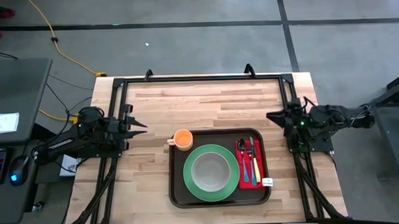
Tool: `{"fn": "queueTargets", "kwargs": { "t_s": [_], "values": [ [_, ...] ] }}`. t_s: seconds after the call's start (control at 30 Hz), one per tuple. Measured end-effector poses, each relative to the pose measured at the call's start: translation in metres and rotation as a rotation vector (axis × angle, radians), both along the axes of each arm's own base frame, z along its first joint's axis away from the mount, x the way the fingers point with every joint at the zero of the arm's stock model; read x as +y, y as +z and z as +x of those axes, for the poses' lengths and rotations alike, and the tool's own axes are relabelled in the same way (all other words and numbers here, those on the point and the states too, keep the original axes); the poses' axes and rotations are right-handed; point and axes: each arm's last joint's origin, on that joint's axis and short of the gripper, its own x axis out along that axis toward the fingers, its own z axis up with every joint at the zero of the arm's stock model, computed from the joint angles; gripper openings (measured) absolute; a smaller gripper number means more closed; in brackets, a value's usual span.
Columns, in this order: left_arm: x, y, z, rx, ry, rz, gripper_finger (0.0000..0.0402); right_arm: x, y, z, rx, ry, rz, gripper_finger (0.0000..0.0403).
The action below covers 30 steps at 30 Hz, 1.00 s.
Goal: Set up tray
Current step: Return to Home Position
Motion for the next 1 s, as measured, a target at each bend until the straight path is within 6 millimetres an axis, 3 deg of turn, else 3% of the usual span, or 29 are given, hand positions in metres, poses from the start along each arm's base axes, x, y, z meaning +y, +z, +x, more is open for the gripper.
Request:
{"fn": "queueTargets", "kwargs": {
  "t_s": [0.2, 0.77, 1.0],
  "values": [
    [-0.001, 0.002, 0.000, -0.019, -0.040, 0.009, 0.0113, 0.001, -0.013, -0.005, -0.077, 0.075, 0.006, 0.0067],
    [-0.001, 0.002, 0.000, -0.031, -0.042, 0.092, 0.0113, 0.001, -0.015, -0.006, -0.056, 0.094, -0.056, 0.0067],
    [0.001, -0.018, 0.009, -0.098, -0.072, 0.092, 0.0113, 0.002, -0.019, -0.001, -0.077, 0.095, -0.084, 0.0067]
  ]
}}
